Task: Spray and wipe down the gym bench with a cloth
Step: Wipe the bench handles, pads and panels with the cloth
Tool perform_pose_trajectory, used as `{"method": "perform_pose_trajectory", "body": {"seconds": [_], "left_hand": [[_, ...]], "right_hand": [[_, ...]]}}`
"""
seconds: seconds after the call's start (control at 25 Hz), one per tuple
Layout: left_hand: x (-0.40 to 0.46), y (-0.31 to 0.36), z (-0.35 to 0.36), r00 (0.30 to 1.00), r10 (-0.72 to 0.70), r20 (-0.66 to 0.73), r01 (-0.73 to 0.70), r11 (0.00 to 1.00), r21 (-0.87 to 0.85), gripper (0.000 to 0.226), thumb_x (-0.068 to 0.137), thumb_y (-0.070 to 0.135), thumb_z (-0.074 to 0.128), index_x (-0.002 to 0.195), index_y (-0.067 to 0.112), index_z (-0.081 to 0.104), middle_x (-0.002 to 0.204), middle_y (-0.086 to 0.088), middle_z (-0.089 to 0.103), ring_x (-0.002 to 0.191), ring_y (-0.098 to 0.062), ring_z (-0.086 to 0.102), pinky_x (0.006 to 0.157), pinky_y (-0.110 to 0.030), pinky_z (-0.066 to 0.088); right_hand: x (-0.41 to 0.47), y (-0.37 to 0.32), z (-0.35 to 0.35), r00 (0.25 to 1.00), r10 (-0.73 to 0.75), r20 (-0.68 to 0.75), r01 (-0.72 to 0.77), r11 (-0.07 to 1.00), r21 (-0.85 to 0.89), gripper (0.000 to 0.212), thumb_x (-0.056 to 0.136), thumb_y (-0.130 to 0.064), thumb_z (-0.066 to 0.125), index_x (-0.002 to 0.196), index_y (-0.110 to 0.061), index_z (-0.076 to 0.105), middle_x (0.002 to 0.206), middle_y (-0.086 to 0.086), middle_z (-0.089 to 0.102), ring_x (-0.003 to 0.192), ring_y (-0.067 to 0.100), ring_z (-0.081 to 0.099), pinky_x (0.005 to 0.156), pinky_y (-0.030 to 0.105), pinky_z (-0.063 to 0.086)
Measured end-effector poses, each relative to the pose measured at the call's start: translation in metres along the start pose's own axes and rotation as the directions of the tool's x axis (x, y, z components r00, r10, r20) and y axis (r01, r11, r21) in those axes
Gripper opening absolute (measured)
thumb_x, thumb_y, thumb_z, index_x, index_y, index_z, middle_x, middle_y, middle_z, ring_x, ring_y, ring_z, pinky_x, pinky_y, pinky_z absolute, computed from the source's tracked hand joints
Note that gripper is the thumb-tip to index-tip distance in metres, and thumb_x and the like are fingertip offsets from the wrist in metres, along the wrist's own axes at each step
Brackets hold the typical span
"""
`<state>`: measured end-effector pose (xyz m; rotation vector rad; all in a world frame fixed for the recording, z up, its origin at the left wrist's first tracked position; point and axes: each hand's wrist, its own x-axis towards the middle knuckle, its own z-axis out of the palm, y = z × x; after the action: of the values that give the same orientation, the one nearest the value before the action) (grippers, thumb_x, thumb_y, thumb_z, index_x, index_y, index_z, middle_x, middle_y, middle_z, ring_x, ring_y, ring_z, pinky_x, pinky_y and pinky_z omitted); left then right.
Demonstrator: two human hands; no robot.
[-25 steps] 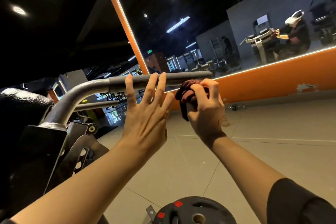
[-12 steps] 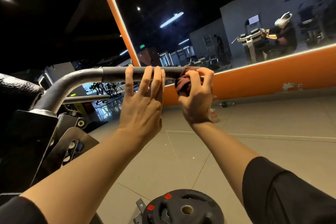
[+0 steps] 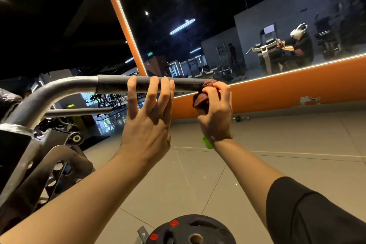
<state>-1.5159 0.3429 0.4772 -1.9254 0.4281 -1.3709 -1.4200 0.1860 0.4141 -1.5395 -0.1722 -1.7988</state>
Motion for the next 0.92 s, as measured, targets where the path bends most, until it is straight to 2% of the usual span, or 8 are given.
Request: {"method": "perform_pose_trajectory", "body": {"seconds": [0.16, 0.32, 0.48, 0.6, 0.64, 0.8, 0.88, 0.92], "left_hand": [[0.001, 0.001, 0.002, 1.000, -0.017, -0.003, 0.017, 1.000, -0.019, 0.087, 0.075, 0.019, 0.053, 0.150, -0.005, 0.016, 0.153, -0.019, 0.025, 0.144, -0.038, 0.017, 0.115, -0.063, 0.000], [0.003, 0.005, 0.000, 0.999, -0.034, 0.015, 0.033, 0.999, 0.003, 0.085, 0.076, 0.020, 0.053, 0.150, -0.004, 0.018, 0.153, -0.019, 0.023, 0.144, -0.039, 0.017, 0.115, -0.062, -0.003], [0.003, 0.004, -0.008, 0.998, -0.032, 0.051, 0.031, 0.999, 0.021, 0.085, 0.078, 0.024, 0.051, 0.150, -0.003, 0.016, 0.153, -0.018, 0.019, 0.144, -0.038, 0.015, 0.115, -0.061, -0.008], [0.005, 0.006, -0.017, 0.994, -0.011, 0.107, 0.009, 1.000, 0.025, 0.085, 0.079, 0.027, 0.048, 0.151, -0.003, 0.014, 0.154, -0.018, 0.012, 0.144, -0.038, 0.012, 0.113, -0.062, -0.012], [0.005, 0.005, -0.020, 0.992, -0.011, 0.123, 0.009, 1.000, 0.021, 0.085, 0.080, 0.029, 0.048, 0.151, -0.002, 0.014, 0.153, -0.018, 0.010, 0.143, -0.038, 0.010, 0.112, -0.062, -0.013], [0.005, -0.002, -0.036, 0.982, 0.037, 0.183, -0.020, 0.996, -0.090, 0.085, 0.083, 0.037, 0.051, 0.153, 0.008, 0.012, 0.158, -0.016, 0.006, 0.146, -0.035, -0.001, 0.112, -0.058, -0.017], [0.001, -0.010, -0.043, 0.979, 0.047, 0.198, -0.018, 0.989, -0.144, 0.088, 0.085, 0.039, 0.050, 0.153, 0.005, 0.005, 0.161, -0.016, 0.000, 0.148, -0.033, -0.008, 0.113, -0.055, -0.019], [-0.001, -0.012, -0.046, 0.980, 0.046, 0.196, -0.014, 0.987, -0.163, 0.090, 0.087, 0.038, 0.049, 0.152, 0.003, -0.002, 0.160, -0.016, -0.006, 0.147, -0.031, -0.013, 0.113, -0.053, -0.020]], "right_hand": [[-0.001, 0.017, -0.004, 0.966, 0.256, -0.035, -0.257, 0.965, -0.055, 0.021, 0.071, 0.011, 0.067, 0.089, 0.002, 0.061, 0.106, 0.023, 0.056, 0.088, 0.034, 0.058, 0.069, 0.043, 0.058], [0.010, 0.005, -0.001, 0.917, 0.389, -0.090, -0.387, 0.921, 0.039, 0.027, 0.072, 0.012, 0.069, 0.095, 0.002, 0.060, 0.107, 0.021, 0.055, 0.088, 0.021, 0.054, 0.074, 0.038, 0.058], [0.005, -0.028, 0.003, 0.982, 0.188, 0.035, -0.191, 0.976, 0.105, 0.041, 0.064, 0.009, 0.072, 0.102, 0.000, 0.059, 0.113, 0.019, 0.052, 0.100, 0.020, 0.052, 0.084, 0.030, 0.054], [0.013, -0.023, -0.006, 0.909, 0.417, 0.003, -0.414, 0.902, 0.125, 0.047, 0.067, 0.012, 0.068, 0.110, -0.001, 0.057, 0.116, 0.018, 0.051, 0.098, 0.016, 0.048, 0.080, 0.038, 0.056], [0.016, -0.027, -0.006, 0.923, 0.385, -0.007, -0.381, 0.916, 0.126, 0.044, 0.068, 0.011, 0.069, 0.109, 0.000, 0.058, 0.112, 0.017, 0.053, 0.096, 0.017, 0.050, 0.078, 0.039, 0.056], [0.013, -0.063, -0.007, 0.994, -0.028, 0.109, 0.004, 0.975, 0.220, 0.041, 0.078, -0.015, 0.069, 0.112, 0.004, 0.056, 0.109, 0.019, 0.057, 0.098, 0.016, 0.052, 0.085, 0.019, 0.048], [0.018, -0.062, -0.014, 0.988, 0.117, 0.101, -0.134, 0.972, 0.190, 0.042, 0.074, -0.012, 0.066, 0.112, 0.004, 0.056, 0.114, 0.021, 0.053, 0.098, 0.009, 0.045, 0.087, 0.018, 0.049], [0.021, -0.060, -0.016, 0.964, 0.251, 0.086, -0.261, 0.955, 0.138, 0.039, 0.072, -0.003, 0.067, 0.109, 0.003, 0.056, 0.114, 0.021, 0.052, 0.095, 0.009, 0.044, 0.086, 0.027, 0.053]]}}
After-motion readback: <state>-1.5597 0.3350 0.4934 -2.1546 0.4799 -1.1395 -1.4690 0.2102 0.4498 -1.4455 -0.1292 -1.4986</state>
